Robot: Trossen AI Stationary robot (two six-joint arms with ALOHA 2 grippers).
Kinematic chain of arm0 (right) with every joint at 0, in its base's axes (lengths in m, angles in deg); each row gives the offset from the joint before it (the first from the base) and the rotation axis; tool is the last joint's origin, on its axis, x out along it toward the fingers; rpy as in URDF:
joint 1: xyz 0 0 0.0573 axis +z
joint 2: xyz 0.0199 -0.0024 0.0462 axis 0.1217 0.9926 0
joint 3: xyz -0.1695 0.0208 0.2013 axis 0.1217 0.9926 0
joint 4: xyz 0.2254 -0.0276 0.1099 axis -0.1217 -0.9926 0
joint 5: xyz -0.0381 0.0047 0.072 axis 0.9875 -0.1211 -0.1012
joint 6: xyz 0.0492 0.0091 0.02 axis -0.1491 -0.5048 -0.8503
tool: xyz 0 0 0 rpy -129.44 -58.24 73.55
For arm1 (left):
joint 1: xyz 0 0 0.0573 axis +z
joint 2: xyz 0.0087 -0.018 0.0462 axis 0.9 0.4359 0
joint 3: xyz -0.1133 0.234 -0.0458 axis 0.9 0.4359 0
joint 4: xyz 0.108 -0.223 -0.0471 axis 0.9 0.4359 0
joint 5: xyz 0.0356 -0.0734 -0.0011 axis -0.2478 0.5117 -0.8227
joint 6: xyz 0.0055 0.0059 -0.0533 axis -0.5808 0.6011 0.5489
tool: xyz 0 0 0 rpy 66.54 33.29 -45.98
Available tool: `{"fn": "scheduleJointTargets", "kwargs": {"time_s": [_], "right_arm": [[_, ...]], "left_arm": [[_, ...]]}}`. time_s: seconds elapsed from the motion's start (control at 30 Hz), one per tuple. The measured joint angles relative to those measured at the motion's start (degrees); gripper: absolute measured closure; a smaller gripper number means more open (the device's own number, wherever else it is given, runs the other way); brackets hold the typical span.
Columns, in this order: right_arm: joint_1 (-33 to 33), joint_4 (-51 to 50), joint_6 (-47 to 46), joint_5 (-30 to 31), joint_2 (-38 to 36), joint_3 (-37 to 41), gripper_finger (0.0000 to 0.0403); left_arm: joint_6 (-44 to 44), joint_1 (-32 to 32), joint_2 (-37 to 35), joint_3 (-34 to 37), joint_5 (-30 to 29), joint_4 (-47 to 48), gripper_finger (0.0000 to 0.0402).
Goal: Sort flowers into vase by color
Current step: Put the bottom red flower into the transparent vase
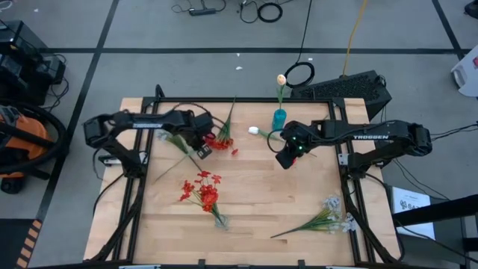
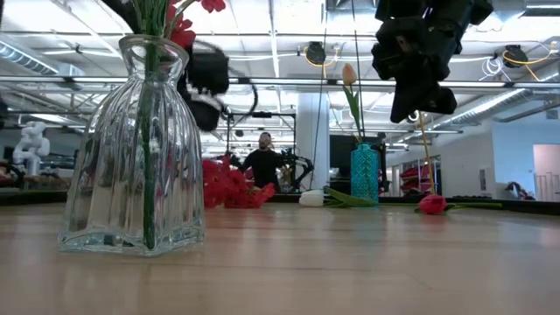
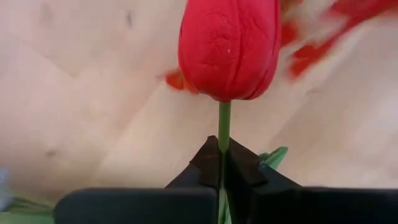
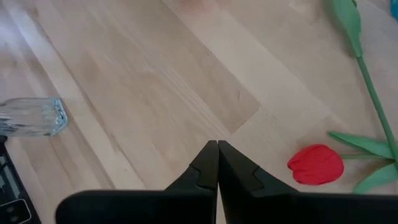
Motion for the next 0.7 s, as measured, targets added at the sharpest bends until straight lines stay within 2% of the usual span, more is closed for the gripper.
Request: {"fn": "scheduleJointTargets", "kwargs": {"time_s": [0.23, 0.47, 0.7], "right_arm": [[1.8, -3.7, -5.2, 0.0, 0.0, 0.0, 0.0403], [7.8, -5.1, -11.9, 2.1, -0.2, 0.0, 0.0403], [13.9, -4.4, -17.2, 5.9, 0.2, 0.0, 0.0403]], "left_arm": [[0.3, 0.6, -12.6, -9.0, -1.0, 1.6, 0.0396], [0.9, 0.3, -27.0, -17.3, -1.9, 2.7, 0.0398], [8.6, -4.5, -39.4, -19.6, 1.6, 2.5, 0.0398]]}}
